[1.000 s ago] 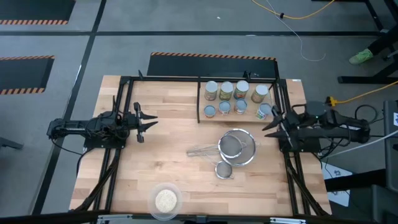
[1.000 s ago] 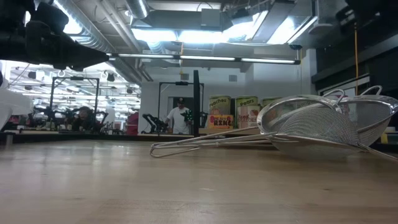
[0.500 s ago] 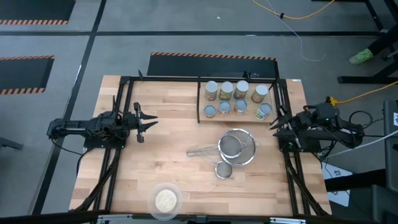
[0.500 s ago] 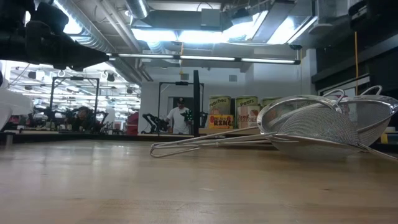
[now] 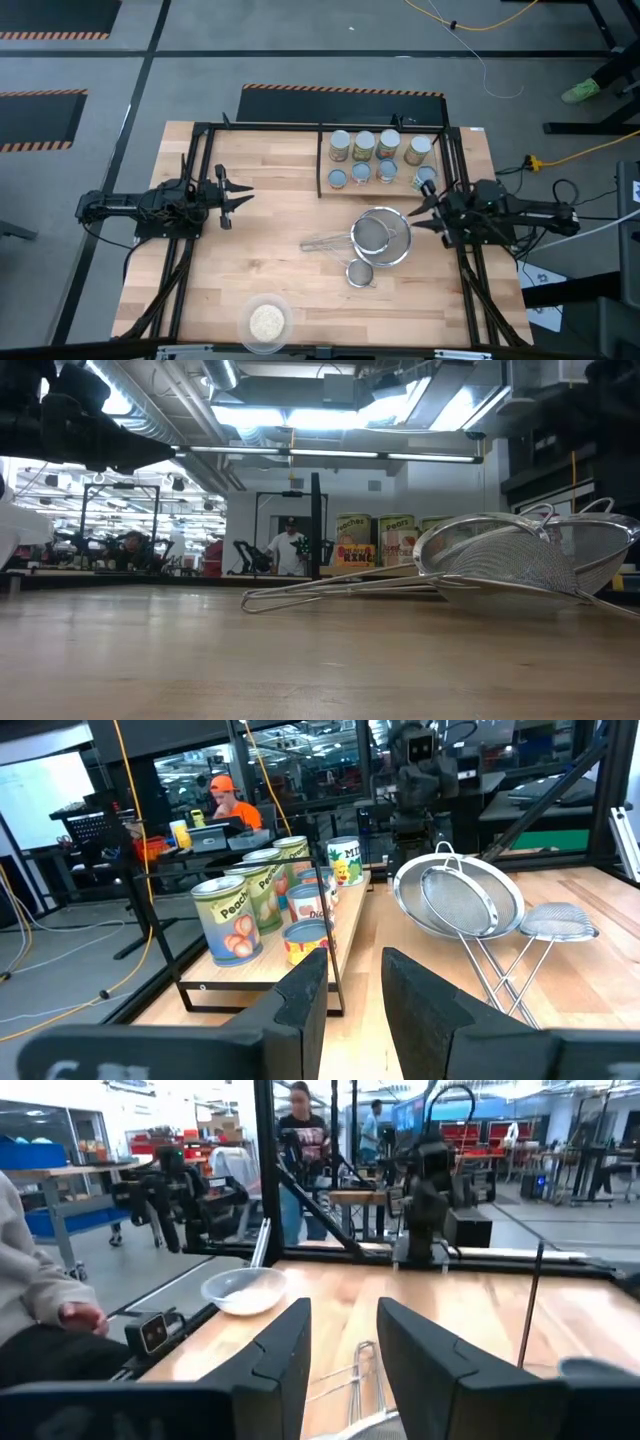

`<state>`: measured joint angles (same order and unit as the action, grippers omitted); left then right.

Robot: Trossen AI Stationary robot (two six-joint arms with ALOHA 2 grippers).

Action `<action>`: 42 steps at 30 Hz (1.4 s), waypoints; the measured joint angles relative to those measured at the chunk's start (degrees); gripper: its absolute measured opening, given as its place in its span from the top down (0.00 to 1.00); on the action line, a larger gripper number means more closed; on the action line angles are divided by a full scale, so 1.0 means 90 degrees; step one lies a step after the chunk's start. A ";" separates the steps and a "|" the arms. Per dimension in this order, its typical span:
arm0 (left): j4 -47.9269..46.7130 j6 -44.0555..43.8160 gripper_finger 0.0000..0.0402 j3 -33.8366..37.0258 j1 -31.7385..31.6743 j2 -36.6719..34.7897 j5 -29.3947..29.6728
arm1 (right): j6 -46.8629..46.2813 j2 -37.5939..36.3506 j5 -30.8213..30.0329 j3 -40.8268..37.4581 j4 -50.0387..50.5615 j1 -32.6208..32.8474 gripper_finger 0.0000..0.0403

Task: Pick and place cans onto a shelf
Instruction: Return to Home Position

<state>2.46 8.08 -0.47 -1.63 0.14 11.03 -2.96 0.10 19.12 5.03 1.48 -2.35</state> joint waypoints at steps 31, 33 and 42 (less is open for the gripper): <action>0.0000 0.0000 0.78 0.0000 0.0000 0.0000 0.0002 | 0.0214 0.0223 -0.1569 -0.0514 -0.0386 0.0000 0.70; 0.0000 0.0001 0.78 0.0000 0.0000 0.0000 0.0002 | 0.0214 0.0223 -0.1567 -0.0514 -0.0386 0.0002 0.70; 0.0000 0.0001 0.78 0.0000 0.0000 0.0000 0.0002 | 0.0216 0.0223 -0.1565 -0.0511 -0.0386 0.0000 0.70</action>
<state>2.46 8.08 -0.47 -1.63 0.14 11.05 -1.02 2.11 5.04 0.43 -2.00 -2.35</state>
